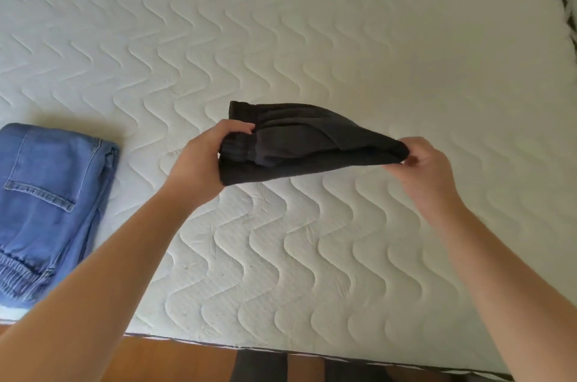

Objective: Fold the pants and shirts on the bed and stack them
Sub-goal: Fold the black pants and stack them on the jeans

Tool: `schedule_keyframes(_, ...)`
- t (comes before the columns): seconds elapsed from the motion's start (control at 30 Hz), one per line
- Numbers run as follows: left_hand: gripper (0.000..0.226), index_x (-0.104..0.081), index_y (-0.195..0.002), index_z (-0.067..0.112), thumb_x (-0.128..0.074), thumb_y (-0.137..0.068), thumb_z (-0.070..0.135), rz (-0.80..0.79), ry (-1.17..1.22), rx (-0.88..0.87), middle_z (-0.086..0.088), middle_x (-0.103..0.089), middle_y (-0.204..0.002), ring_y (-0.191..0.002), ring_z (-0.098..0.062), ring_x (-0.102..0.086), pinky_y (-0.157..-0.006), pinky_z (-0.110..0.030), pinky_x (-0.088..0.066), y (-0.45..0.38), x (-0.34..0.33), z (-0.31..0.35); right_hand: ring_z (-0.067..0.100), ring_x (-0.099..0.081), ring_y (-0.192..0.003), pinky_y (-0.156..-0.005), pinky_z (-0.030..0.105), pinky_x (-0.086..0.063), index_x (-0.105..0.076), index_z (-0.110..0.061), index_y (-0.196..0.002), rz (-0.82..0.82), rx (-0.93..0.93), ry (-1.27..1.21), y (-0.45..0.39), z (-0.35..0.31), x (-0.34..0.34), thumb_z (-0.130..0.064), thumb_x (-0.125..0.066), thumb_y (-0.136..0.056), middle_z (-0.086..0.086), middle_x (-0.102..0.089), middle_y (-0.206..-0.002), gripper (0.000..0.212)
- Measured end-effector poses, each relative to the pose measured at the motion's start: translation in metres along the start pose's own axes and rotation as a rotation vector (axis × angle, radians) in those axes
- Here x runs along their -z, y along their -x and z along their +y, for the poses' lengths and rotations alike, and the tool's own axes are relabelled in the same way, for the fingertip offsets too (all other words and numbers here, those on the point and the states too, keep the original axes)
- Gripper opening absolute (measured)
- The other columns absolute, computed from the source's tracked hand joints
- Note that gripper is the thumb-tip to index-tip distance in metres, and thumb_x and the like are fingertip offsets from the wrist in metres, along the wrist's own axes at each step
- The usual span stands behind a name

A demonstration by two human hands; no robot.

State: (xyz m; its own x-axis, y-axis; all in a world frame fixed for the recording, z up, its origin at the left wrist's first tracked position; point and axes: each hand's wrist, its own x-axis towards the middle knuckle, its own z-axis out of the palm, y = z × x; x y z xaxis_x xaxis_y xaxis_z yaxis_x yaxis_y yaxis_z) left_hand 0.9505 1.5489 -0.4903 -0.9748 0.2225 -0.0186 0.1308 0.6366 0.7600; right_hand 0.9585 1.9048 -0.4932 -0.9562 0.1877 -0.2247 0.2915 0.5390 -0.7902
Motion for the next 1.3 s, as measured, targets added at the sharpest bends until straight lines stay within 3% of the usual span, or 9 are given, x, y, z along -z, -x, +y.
schedule_keyframes(0.17, 0.062, -0.059, -0.124, 0.015, -0.085, -0.068, 0.006, -0.099, -0.435, -0.185, -0.008, -0.05, -0.146, -0.134, -0.026, -0.047, -0.114, -0.045, -0.034, 0.04, -0.076, -0.033, 0.006, -0.06, -0.099, -0.079, 0.001, -0.037, -0.072, -0.026, -0.103, -0.006, -0.031, 0.109, 0.035, 0.068, -0.023, -0.012, -0.07, -0.086, -0.004, -0.063, -0.112, 0.023)
schedule_keyframes(0.3, 0.071, -0.05, -0.139, 0.023, -0.075, -0.078, -0.001, -0.378, -0.591, -0.145, -0.007, -0.029, -0.16, -0.145, -0.026, -0.032, -0.117, -0.043, -0.028, 0.091, -0.118, -0.06, 0.022, -0.056, -0.114, -0.097, 0.021, -0.04, -0.06, -0.015, -0.132, -0.144, -0.144, 0.343, 0.073, 0.119, -0.051, 0.007, -0.057, -0.088, 0.008, -0.053, -0.13, 0.049)
schedule_keyframes(0.4, 0.068, -0.045, -0.143, 0.025, -0.066, -0.084, -0.001, -0.344, -0.5, -0.082, -0.003, -0.022, -0.162, -0.147, -0.025, -0.027, -0.114, -0.043, -0.035, 0.108, -0.128, -0.061, 0.014, -0.057, -0.099, -0.085, 0.026, -0.046, -0.05, -0.015, -0.135, -0.044, -0.41, 0.188, 0.094, 0.12, -0.066, -0.005, -0.053, -0.093, 0.006, -0.051, -0.129, 0.043)
schedule_keyframes(0.5, 0.049, -0.046, -0.14, 0.025, -0.054, -0.095, 0.009, -0.218, -0.278, 0.129, 0.003, -0.028, -0.158, -0.142, -0.018, -0.033, -0.111, -0.037, -0.038, 0.105, -0.132, -0.05, 0.011, -0.06, -0.091, -0.074, 0.025, -0.048, -0.054, -0.019, -0.111, 0.053, -0.659, -0.074, 0.117, 0.098, -0.089, -0.036, -0.055, -0.096, 0.003, -0.061, -0.114, 0.022)
schedule_keyframes(0.7, 0.059, -0.039, -0.134, 0.033, -0.061, -0.087, 0.06, 0.073, 0.388, 0.916, 0.011, -0.056, -0.119, -0.098, -0.008, -0.06, -0.064, -0.018, -0.048, 0.054, -0.131, -0.027, 0.019, -0.068, -0.102, -0.101, 0.038, -0.051, -0.057, -0.008, -0.121, -0.125, -0.964, -0.7, 0.102, 0.053, -0.126, -0.044, -0.062, -0.093, 0.009, -0.069, -0.11, 0.046)
schedule_keyframes(0.9, 0.031, -0.061, -0.09, 0.027, -0.071, -0.081, 0.056, -0.035, 0.338, 0.94, 0.014, -0.067, -0.086, -0.087, -0.011, -0.065, -0.064, -0.021, -0.049, 0.03, -0.132, -0.039, 0.019, -0.069, -0.095, -0.093, 0.037, -0.056, -0.055, -0.007, -0.124, 0.013, -1.184, -1.004, 0.079, 0.045, -0.138, -0.014, -0.068, -0.091, 0.01, -0.069, -0.109, 0.036)
schedule_keyframes(1.03, 0.027, -0.063, -0.089, 0.03, -0.068, -0.082, 0.056, 0.029, 0.433, 0.908, 0.016, -0.07, -0.081, -0.083, -0.006, -0.066, -0.055, -0.013, -0.048, 0.028, -0.128, -0.044, 0.024, -0.068, -0.106, -0.088, 0.037, -0.058, -0.058, -0.008, -0.123, 0.003, -1.112, -1.283, 0.077, 0.052, -0.137, -0.008, -0.064, -0.092, 0.012, -0.068, -0.12, 0.031)
schedule_keyframes(1.2, 0.059, -0.048, -0.124, 0.021, -0.066, -0.083, 0.059, -0.066, 0.204, 0.914, 0.011, -0.059, -0.097, -0.087, -0.011, -0.061, -0.056, -0.016, -0.041, 0.036, -0.136, -0.047, 0.026, -0.062, -0.115, -0.102, 0.043, -0.05, -0.051, -0.009, -0.129, -0.083, -1.142, -1.066, 0.08, 0.065, -0.134, -0.01, -0.06, -0.096, 0.01, -0.063, -0.12, 0.034)
schedule_keyframes(1.3, 0.074, -0.034, -0.136, 0.027, -0.065, -0.079, 0.064, -0.01, 0.074, 0.815, 0.007, -0.057, -0.105, -0.098, -0.016, -0.06, -0.071, -0.026, -0.051, 0.039, -0.137, -0.039, 0.019, -0.071, -0.091, -0.081, 0.035, -0.058, -0.057, -0.011, -0.114, -0.2, -1.104, -0.638, 0.078, 0.058, -0.119, -0.03, -0.059, -0.097, 0.005, -0.07, -0.104, 0.025)
